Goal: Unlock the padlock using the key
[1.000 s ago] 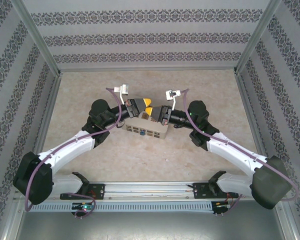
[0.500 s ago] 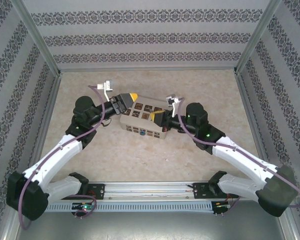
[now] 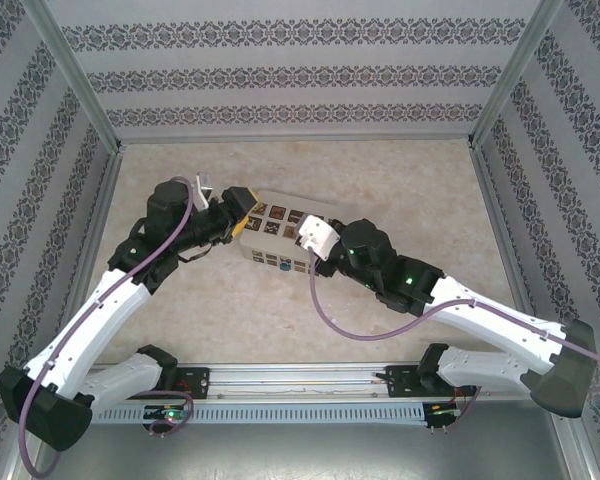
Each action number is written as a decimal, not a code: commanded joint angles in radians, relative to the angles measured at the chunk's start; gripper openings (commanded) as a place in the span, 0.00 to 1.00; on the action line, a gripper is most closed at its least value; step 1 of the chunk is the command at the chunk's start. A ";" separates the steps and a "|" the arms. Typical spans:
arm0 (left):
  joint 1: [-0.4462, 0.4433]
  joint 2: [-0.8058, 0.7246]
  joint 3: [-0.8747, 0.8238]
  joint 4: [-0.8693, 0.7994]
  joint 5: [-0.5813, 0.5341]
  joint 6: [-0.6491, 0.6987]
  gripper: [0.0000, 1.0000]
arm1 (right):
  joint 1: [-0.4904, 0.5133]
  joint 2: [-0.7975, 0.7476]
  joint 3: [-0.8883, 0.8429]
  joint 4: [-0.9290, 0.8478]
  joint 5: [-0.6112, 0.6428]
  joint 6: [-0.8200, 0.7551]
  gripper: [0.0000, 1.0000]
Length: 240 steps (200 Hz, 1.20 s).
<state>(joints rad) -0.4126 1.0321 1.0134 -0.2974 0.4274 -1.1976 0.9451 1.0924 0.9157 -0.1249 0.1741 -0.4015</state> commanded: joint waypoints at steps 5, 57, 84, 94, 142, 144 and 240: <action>-0.030 0.032 0.066 -0.143 -0.026 -0.125 0.68 | 0.032 0.048 0.063 -0.026 0.123 -0.251 0.00; -0.070 0.093 0.106 -0.179 -0.015 -0.138 0.60 | 0.074 0.150 0.145 -0.047 0.136 -0.413 0.00; -0.073 0.105 0.109 -0.184 -0.006 -0.137 0.59 | 0.085 0.201 0.194 -0.062 0.131 -0.473 0.00; -0.076 0.108 0.107 -0.184 -0.008 -0.137 0.58 | 0.088 0.213 0.208 -0.064 0.135 -0.491 0.00; -0.095 0.115 0.088 -0.159 -0.026 -0.134 0.43 | 0.090 0.239 0.240 -0.055 0.123 -0.506 0.00; -0.095 0.116 0.087 -0.157 -0.027 -0.134 0.42 | 0.090 0.239 0.241 -0.055 0.122 -0.507 0.00; -0.106 0.111 0.044 -0.110 -0.042 -0.141 0.03 | 0.090 0.249 0.263 -0.068 0.124 -0.487 0.00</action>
<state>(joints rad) -0.5045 1.1465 1.0771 -0.3882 0.4313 -1.2732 1.0256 1.3468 1.1439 -0.2047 0.2905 -0.8974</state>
